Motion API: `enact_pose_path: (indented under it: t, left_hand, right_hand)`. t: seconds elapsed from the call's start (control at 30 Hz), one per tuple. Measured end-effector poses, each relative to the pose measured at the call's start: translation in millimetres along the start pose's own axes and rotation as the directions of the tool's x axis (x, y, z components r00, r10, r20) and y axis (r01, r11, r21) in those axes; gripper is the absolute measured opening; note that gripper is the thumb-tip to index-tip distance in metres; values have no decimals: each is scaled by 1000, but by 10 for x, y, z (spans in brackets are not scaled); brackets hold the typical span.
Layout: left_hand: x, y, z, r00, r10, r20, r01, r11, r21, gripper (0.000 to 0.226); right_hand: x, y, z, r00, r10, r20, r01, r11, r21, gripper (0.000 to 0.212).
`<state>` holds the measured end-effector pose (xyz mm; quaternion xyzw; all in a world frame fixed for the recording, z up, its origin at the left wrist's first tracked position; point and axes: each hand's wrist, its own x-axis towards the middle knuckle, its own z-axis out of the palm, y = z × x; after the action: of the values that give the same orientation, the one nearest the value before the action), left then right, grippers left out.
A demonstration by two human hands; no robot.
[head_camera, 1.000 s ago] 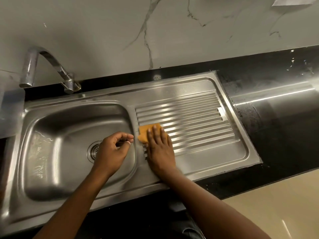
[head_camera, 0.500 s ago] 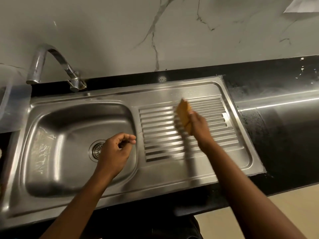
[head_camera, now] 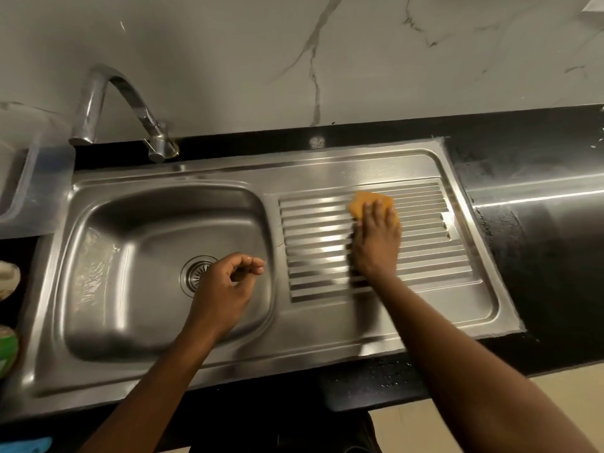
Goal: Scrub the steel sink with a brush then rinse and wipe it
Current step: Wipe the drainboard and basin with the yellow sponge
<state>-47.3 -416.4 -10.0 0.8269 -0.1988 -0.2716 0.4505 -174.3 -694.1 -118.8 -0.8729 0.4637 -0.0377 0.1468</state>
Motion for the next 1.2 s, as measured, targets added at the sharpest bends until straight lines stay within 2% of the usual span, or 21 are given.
enact_pose_path:
  t: [0.13,0.23,0.3,0.37,0.47,0.53,0.6,0.67,0.73,0.8,0.87,0.93,0.97,1.03,1.1,1.2]
  left_hand:
    - [-13,-46,-77,1000,-11,-9,12,1000,8,22]
    - [-20,-56,-127,1000,-15,-12,16,999,30,22]
    - [-16,-69,-157,1000,-16,-15,17,999,34,23]
    - [-10,-70,-182,1000,-21,-17,22,999,36,25]
    - [0,-44,-179,999,-31,-32,31,999,7,23]
    - [9,-12,-143,999,-33,-41,32,999,-21,22]
    - [21,25,-91,999,-31,-43,29,998,-50,22]
    - [42,55,-33,999,-24,-33,22,997,-68,22]
    - [68,73,26,1000,-14,-21,13,998,-57,21]
    - [89,85,76,1000,-7,-23,6,999,-43,21]
    - [102,99,116,1000,1,-31,-2,999,-32,23]
    - [118,100,147,999,8,-36,-9,999,-31,25]
    - [125,93,154,999,8,-37,-9,999,-34,25]
    - [136,75,153,999,0,-33,-1,999,-41,25]
    - [153,46,139,1000,-7,-24,7,999,-39,24]
    - [159,12,115,1000,-11,-23,11,999,-33,22]
  right_hand:
    - [-440,-861,289,974,-214,71,209,976,65,57]
    - [-626,-1240,385,935,-341,101,332,938,102,57]
    - [-704,-1361,433,912,-397,102,385,915,118,55]
    - [-737,-1448,419,899,-417,135,382,897,224,52]
    - [-720,-1508,131,903,-397,164,245,790,562,45]
    - [-630,-1428,-133,920,-323,222,33,627,778,36]
    - [-437,-1195,-358,933,-243,263,-113,499,859,30]
    - [-161,-843,-547,953,-152,262,-167,457,873,31]
    - [158,-450,-738,983,-16,183,-152,491,858,34]
    - [461,-79,-893,995,93,43,-92,630,771,41]
    - [712,246,-986,988,126,-88,-44,781,622,45]
    - [966,565,-953,984,88,-156,-9,895,445,46]
    - [1097,709,-884,988,52,-144,4,931,365,47]
    - [1302,919,-719,1000,-12,-26,17,981,193,52]
    - [1396,958,-538,998,-13,67,10,999,47,55]
    - [1367,737,-408,997,32,71,-31,999,-13,57]
